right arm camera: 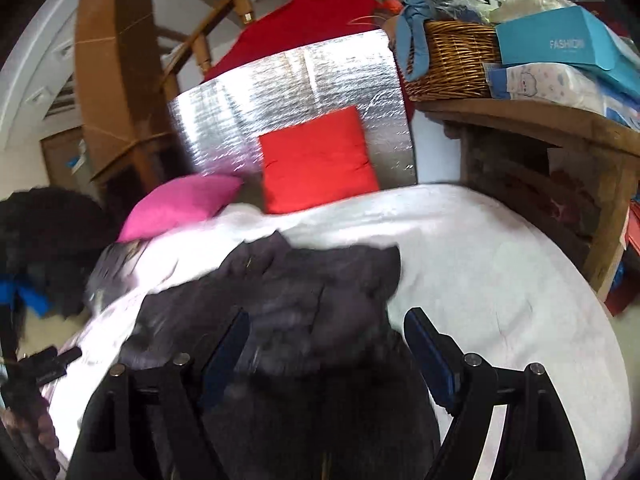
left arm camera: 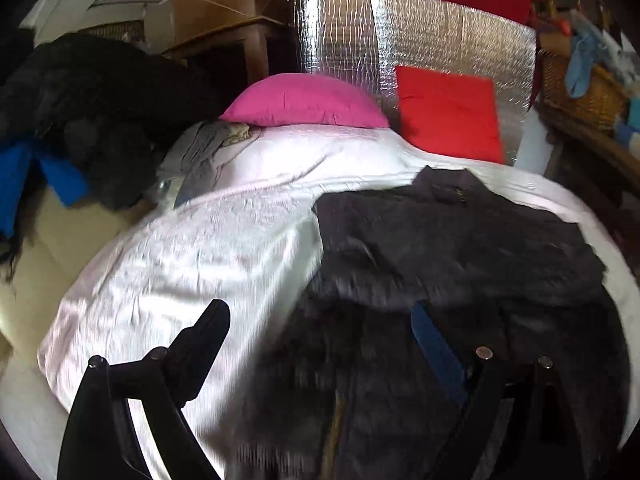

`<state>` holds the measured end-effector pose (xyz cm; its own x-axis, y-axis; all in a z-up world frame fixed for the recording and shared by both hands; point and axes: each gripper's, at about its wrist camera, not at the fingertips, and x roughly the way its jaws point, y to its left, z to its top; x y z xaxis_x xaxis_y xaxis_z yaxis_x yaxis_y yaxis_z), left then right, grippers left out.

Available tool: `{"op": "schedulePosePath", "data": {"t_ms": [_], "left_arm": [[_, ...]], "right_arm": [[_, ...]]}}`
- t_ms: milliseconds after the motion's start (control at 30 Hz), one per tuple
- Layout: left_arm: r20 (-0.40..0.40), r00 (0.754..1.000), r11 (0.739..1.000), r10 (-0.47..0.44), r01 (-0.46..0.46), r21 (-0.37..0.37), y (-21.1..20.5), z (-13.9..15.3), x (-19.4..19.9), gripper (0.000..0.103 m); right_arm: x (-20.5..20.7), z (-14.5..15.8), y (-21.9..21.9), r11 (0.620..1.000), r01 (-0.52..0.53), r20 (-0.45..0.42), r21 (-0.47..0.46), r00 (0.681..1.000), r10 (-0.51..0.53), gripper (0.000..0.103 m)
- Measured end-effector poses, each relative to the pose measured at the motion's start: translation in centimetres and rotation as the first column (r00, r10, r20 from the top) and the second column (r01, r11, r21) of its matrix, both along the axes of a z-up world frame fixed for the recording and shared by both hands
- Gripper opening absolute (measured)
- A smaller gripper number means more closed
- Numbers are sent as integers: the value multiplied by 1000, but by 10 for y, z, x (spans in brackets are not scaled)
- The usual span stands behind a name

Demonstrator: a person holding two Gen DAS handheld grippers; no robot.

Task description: Fold large clothes

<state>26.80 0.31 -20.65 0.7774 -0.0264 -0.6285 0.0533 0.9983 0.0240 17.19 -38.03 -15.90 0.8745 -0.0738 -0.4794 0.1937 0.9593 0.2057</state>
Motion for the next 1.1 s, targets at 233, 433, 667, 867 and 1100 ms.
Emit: {"op": "schedulePosePath", "data": {"t_ms": [233, 433, 667, 867, 1100], "left_arm": [[-28, 1000, 1000, -1, 1, 6, 15, 2, -95, 92], [97, 995, 999, 32, -34, 22, 30, 54, -160, 92], [202, 978, 997, 56, -64, 36, 41, 94, -199, 92], [231, 971, 996, 69, -79, 36, 43, 103, -208, 92], [233, 971, 996, 56, -70, 50, 34, 102, -210, 92]], "right_arm": [[-82, -19, 26, 996, -92, -60, 17, 994, 93, 82], [-149, 19, 55, 989, -145, 21, -9, 989, 145, 82], [-180, 51, 96, 977, -201, 65, -65, 977, 205, 83], [-181, 57, 121, 962, -246, 86, -114, 963, 256, 82], [-181, 56, 116, 969, -228, 103, -95, 966, 238, 83]]}}
